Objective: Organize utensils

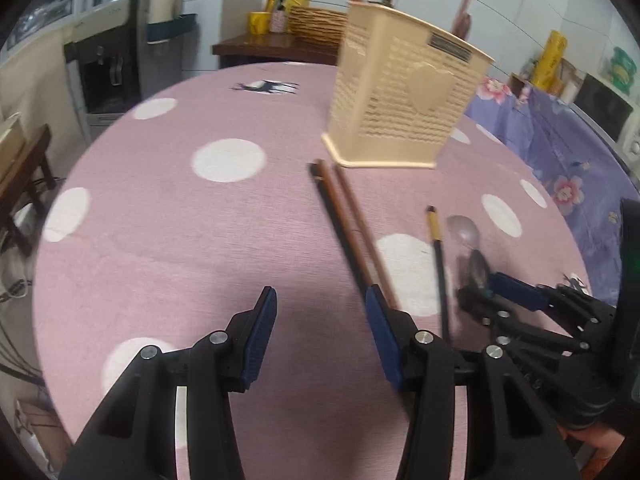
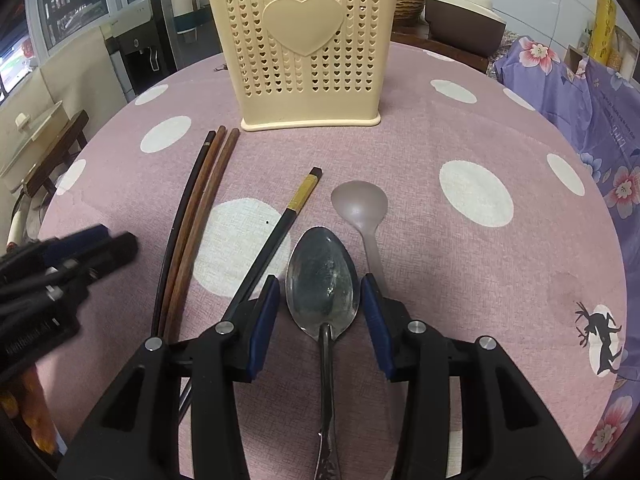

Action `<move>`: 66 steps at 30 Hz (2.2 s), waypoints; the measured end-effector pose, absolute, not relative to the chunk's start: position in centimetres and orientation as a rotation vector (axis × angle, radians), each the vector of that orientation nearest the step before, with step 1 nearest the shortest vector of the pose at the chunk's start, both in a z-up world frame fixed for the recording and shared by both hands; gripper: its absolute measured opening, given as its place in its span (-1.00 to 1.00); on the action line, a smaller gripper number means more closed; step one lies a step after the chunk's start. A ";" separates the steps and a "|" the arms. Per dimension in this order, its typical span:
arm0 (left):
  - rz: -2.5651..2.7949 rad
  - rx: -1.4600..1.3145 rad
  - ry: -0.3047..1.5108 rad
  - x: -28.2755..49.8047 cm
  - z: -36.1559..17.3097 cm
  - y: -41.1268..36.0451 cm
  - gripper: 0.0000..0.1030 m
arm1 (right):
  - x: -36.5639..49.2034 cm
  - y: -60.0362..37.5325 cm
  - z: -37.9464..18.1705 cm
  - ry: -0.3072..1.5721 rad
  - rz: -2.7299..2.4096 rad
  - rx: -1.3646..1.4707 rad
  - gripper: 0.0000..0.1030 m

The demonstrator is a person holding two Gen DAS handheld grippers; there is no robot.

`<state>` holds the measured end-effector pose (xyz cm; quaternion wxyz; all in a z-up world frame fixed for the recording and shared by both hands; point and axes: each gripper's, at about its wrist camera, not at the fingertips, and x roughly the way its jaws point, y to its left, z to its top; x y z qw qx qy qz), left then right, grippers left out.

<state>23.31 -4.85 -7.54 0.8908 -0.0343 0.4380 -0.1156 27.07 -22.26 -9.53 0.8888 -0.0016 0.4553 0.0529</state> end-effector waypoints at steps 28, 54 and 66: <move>-0.147 -0.079 0.911 24.2 -8.2 -3.3 -0.04 | 26.9 -21.8 -9.6 0.958 0.085 -0.039 0.02; -0.136 -0.083 0.941 29.2 -7.5 -5.1 -0.17 | 22.2 -25.4 -0.2 0.688 0.131 0.149 -0.26; -0.063 -0.043 0.968 31.7 -8.7 -5.9 -0.34 | 21.4 -25.3 0.6 0.669 0.137 0.140 -0.27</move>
